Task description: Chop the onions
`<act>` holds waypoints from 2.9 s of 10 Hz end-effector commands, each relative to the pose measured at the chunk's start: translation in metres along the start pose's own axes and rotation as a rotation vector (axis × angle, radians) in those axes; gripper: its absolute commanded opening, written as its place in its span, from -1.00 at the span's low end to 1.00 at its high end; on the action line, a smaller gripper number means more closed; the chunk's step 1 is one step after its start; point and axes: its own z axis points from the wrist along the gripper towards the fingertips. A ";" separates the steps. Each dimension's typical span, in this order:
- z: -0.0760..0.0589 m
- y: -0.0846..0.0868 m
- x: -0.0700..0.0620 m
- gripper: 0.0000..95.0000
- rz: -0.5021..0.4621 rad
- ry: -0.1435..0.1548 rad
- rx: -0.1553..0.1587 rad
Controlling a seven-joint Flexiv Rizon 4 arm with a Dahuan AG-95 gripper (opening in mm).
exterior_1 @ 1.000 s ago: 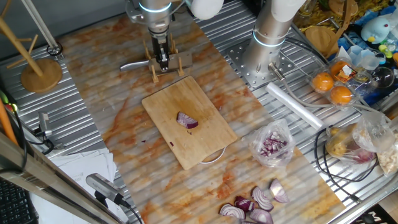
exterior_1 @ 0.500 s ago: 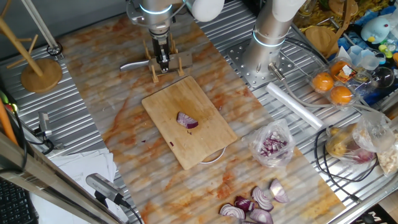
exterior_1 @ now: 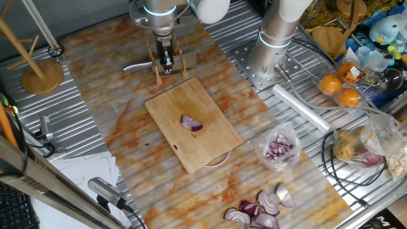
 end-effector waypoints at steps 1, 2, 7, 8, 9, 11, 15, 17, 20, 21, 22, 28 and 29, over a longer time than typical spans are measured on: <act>-0.001 0.000 0.000 -0.60 -0.001 -0.003 0.000; -0.001 0.000 -0.001 -0.60 -0.001 -0.004 0.000; 0.001 0.000 0.000 -0.60 -0.001 -0.008 0.000; 0.001 0.000 0.000 -0.60 -0.002 -0.008 -0.001; 0.001 0.000 0.000 -0.60 -0.004 -0.009 -0.001; 0.002 0.000 0.000 -0.60 -0.003 -0.009 -0.003; 0.002 0.000 0.000 -0.60 -0.004 -0.010 0.000; 0.002 0.000 0.000 -1.00 -0.002 -0.011 0.001; 0.001 0.000 -0.001 -1.00 0.000 -0.013 -0.003; -0.001 0.000 -0.001 -1.00 0.000 -0.016 -0.011; -0.001 0.000 -0.001 -1.00 -0.007 -0.018 0.004; -0.001 -0.001 -0.002 -1.00 -0.011 -0.020 0.007; -0.001 -0.001 -0.002 -1.00 -0.012 -0.021 0.009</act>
